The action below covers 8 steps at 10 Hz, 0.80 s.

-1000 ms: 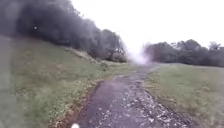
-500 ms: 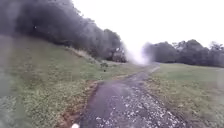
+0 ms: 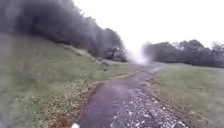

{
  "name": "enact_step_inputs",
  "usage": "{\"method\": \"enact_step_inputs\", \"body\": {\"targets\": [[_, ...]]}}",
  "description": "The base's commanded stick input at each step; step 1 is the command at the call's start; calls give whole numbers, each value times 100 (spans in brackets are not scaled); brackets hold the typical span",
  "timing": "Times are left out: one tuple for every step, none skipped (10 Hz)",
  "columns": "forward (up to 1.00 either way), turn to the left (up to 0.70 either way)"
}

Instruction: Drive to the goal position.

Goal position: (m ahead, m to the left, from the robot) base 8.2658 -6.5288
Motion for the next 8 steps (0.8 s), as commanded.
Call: {"method": "enact_step_inputs", "body": {"targets": [[50,0],[50,0],[50,0],[50,0],[50,0],[50,-9],[50,-21],[50,-33]]}}
